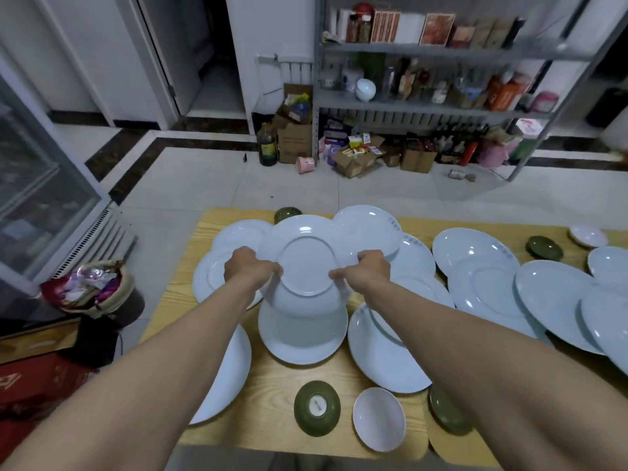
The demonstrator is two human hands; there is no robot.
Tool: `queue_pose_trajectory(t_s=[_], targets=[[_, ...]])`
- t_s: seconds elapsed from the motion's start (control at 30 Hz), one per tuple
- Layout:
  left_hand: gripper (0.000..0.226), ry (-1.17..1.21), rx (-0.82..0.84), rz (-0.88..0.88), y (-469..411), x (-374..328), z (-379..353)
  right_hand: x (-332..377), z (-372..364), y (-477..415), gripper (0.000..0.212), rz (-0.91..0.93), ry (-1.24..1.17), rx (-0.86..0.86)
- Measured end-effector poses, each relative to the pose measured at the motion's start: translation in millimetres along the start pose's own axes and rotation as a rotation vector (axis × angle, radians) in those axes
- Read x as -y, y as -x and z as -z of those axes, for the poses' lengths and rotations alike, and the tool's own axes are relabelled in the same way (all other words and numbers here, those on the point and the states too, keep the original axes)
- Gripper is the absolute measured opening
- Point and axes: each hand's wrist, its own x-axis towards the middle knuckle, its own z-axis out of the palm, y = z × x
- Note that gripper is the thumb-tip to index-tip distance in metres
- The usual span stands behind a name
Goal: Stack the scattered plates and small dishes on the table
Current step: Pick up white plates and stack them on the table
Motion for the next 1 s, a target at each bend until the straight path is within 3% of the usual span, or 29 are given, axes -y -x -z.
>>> queue_pose_trajectory(t_s=[0.13, 0.27, 0.4, 0.5, 0.6, 0.7, 0.8, 0.87, 1.0], targets=[[0.027, 0.261, -0.067, 0.019, 13.2, -19.1, 10.3, 11.7, 17.8, 15.5, 0.078, 0.034, -0.118, -0.044], [0.034, 0.469, -0.126, 0.027, 23.5, -39.3, 19.8, 18.5, 31.2, 23.8, 0.054, 0.195, -0.143, -0.103], [0.034, 0.664, -0.063, 0.055, 30.1, -56.0, 25.5, 22.8, 34.7, 25.9, 0.043, 0.386, -0.119, -0.206], [0.016, 0.727, 0.058, 0.005, 35.1, -60.4, 28.3, 20.4, 39.1, 24.8, 0.036, 0.475, -0.139, -0.27], [0.039, 0.715, 0.126, -0.046, 34.7, -55.0, 25.9, 15.0, 47.2, 23.2, 0.025, 0.555, -0.114, -0.253], [0.04, 0.683, 0.123, -0.089, 31.7, -45.1, 17.3, 10.0, 53.7, 18.4, 0.036, 0.606, -0.053, -0.199], [0.03, 0.695, 0.092, -0.1, 31.1, -38.5, 5.3, 9.3, 61.1, 15.2, 0.064, 0.56, -0.061, -0.083], [0.037, 0.719, 0.086, -0.118, 30.4, -38.8, -2.7, 8.8, 65.4, 15.0, 0.073, 0.472, -0.133, -0.042], [0.049, 0.755, 0.071, -0.153, 25.7, -46.3, -15.2, 10.5, 73.0, 16.4, 0.05, 0.206, -0.527, -0.063]])
